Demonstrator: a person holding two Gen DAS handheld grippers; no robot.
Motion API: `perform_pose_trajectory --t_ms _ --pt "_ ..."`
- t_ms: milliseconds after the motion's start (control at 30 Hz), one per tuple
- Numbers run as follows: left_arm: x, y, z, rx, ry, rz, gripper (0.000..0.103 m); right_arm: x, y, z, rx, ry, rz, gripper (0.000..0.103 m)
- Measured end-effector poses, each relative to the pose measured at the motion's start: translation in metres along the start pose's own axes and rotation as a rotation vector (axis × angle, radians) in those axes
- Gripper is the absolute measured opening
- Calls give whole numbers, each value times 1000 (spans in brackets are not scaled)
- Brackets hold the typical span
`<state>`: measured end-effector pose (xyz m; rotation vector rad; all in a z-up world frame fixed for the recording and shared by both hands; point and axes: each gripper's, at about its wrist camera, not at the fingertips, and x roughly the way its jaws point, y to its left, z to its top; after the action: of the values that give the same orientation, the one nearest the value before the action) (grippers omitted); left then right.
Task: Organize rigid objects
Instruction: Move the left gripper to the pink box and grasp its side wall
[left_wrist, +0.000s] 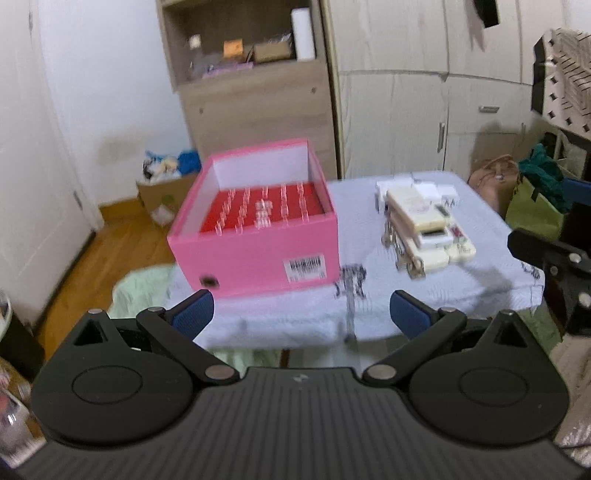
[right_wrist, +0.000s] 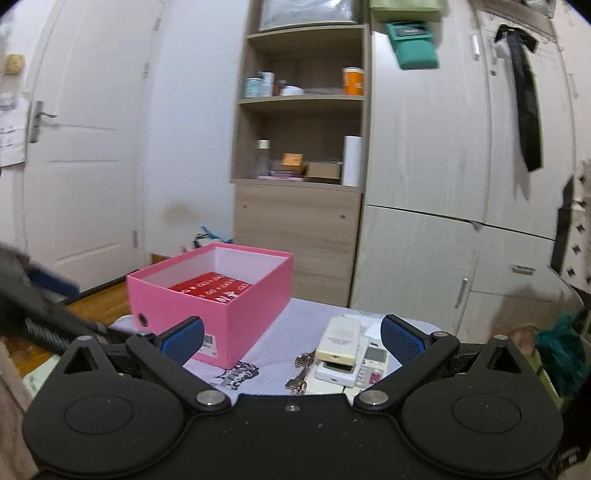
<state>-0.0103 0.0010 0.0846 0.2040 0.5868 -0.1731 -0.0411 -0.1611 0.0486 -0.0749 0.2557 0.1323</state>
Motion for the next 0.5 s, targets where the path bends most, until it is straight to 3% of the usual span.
perform_pose_trajectory --t_ms 67,167,367,500 --pt "-6 6 14 7 -23 -23 103 5 -9 12 7 5 9 103" --pt "-4 9 37 23 -18 -19 103 23 -24 39 37 75 106 103" --pt "11 7 84 63 25 -12 103 104 -66 81 241 376 320 103" --pt "28 5 111 41 49 -35 103 164 -86 81 343 537 344 100"
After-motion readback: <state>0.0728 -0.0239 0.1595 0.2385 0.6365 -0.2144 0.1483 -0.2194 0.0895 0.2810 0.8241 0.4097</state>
